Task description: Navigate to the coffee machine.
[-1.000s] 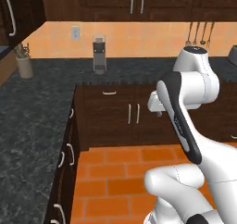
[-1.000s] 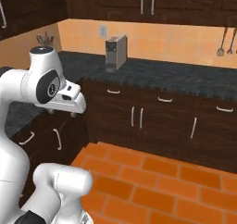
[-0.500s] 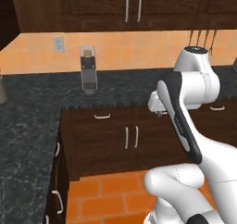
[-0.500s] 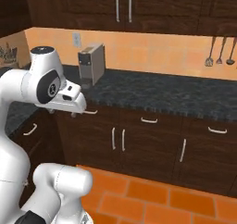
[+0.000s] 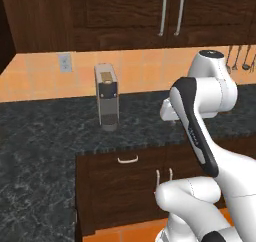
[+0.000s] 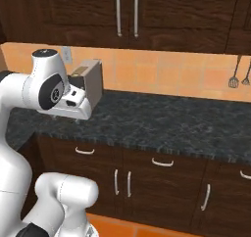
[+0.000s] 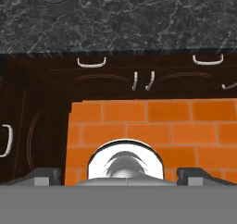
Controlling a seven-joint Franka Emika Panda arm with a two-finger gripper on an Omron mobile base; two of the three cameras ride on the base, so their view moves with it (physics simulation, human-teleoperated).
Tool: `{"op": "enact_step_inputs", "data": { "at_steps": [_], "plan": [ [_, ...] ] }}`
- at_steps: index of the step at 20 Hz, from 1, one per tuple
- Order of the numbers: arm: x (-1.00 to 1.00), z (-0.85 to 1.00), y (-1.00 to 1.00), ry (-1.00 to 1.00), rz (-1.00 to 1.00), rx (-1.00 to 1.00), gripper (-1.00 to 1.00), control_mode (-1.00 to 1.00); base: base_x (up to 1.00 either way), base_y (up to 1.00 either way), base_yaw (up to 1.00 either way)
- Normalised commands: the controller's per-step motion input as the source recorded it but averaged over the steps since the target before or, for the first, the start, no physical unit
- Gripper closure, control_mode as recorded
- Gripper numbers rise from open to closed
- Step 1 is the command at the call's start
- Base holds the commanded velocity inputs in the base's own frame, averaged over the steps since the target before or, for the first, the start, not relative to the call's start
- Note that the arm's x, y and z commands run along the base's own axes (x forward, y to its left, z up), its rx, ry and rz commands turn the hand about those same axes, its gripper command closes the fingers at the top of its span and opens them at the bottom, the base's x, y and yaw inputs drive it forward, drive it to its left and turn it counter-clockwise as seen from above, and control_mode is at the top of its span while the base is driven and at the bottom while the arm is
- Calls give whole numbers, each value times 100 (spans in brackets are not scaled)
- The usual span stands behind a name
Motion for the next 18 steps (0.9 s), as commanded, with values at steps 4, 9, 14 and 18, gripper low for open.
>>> {"op": "enact_step_inputs", "data": {
  "at_steps": [4, 9, 14, 18],
  "plan": [
    [0, 0, 0, 0, 0, 0, -100, 100, 100, 19, -9],
    [0, 0, 0, 0, 0, 0, -100, 100, 100, 3, -7],
    [0, 0, 0, 0, 0, 0, -100, 100, 47, 0, -1],
    [0, 0, 0, 0, 0, 0, -100, 100, 5, 0, 0]
  ]
}}
